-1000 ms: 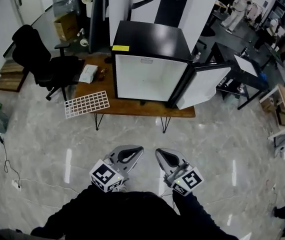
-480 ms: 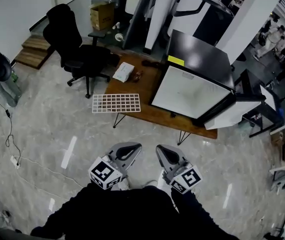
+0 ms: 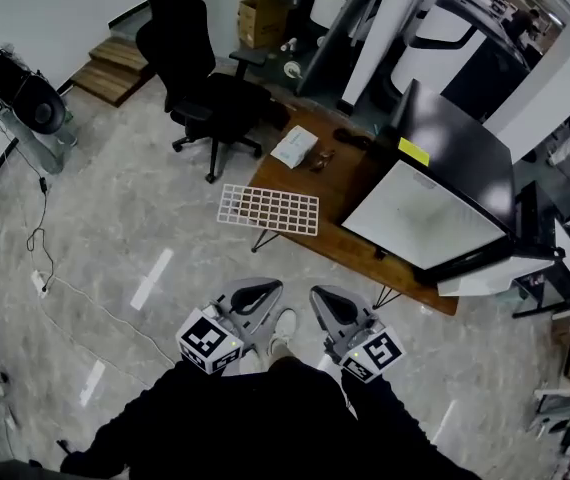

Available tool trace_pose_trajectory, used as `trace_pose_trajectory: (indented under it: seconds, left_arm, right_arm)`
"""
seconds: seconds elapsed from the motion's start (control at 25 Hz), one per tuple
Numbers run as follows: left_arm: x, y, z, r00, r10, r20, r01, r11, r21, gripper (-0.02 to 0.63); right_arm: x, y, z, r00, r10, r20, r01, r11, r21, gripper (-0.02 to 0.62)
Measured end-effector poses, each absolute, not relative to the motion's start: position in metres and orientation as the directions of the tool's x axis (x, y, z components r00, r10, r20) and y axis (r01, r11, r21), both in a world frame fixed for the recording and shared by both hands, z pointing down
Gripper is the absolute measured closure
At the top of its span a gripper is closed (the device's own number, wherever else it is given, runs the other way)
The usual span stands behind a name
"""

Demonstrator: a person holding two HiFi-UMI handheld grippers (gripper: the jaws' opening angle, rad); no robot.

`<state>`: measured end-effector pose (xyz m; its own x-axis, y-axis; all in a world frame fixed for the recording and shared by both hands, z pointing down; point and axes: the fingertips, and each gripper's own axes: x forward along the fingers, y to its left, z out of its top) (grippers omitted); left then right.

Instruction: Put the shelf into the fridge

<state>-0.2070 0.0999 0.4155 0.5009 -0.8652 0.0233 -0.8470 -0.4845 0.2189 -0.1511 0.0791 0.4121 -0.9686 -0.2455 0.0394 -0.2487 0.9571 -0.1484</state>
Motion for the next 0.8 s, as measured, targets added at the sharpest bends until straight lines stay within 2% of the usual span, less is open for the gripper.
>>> trace_pose_trajectory:
  seconds: [0.8]
  left_arm:
    - [-0.28,-0.028,0.475,0.19,-0.977,0.1,-0.976,-0.177,0.13,0.601]
  right_arm:
    - [-0.234,-0.058,0.451,-1.0,-0.029,0.001,-0.028,0.987,-0.157,0.591]
